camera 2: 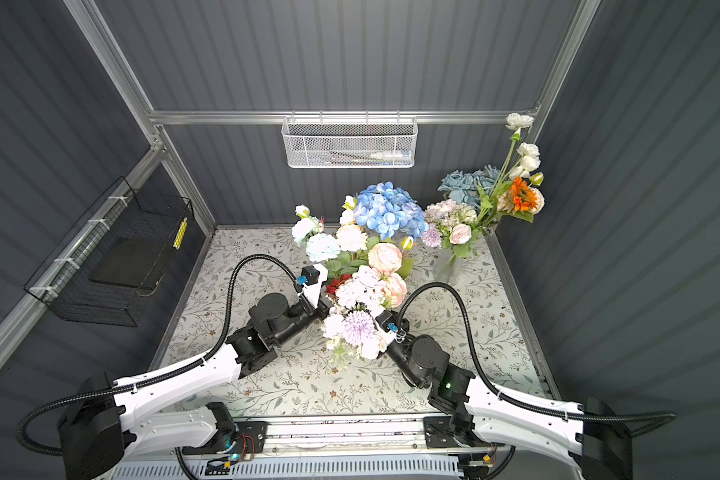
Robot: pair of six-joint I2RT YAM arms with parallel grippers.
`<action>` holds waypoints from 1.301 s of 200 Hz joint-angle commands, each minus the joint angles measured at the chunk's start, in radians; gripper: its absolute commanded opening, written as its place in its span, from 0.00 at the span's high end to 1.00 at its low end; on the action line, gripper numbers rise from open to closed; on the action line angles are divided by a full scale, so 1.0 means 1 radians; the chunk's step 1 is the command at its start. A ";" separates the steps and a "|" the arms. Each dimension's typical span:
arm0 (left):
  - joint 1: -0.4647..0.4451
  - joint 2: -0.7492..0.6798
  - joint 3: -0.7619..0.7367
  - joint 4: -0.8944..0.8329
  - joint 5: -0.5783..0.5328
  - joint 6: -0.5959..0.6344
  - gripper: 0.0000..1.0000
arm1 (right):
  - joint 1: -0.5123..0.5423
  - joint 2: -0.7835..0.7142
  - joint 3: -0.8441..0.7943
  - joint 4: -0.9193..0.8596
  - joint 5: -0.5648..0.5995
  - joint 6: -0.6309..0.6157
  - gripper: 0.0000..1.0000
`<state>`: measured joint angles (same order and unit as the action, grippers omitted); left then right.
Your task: Arrange the flowers into the vase
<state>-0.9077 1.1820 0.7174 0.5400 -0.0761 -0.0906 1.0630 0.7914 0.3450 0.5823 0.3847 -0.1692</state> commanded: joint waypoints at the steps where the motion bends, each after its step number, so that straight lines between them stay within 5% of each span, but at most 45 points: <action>1: 0.009 0.003 0.027 0.035 0.018 -0.018 0.01 | 0.001 -0.015 0.029 -0.016 -0.003 0.013 0.44; 59: 0.008 0.008 0.038 0.011 -0.008 -0.017 0.01 | 0.002 -0.075 0.064 -0.010 -0.024 0.033 0.51; 123: 0.008 0.017 0.046 0.010 -0.008 -0.028 0.00 | -0.004 -0.065 0.046 0.006 0.005 0.021 1.00; 238: 0.008 -0.005 0.042 0.007 0.004 -0.040 0.01 | -0.061 -0.004 -0.050 -0.110 0.013 0.149 1.00; 260: 0.007 -0.005 0.042 0.006 0.006 -0.041 0.01 | -0.061 -0.041 -0.035 -0.182 0.002 0.167 0.84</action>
<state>-0.9077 1.1938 0.7341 0.5354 -0.0761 -0.1165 1.0035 0.7780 0.3260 0.5522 0.3725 -0.0345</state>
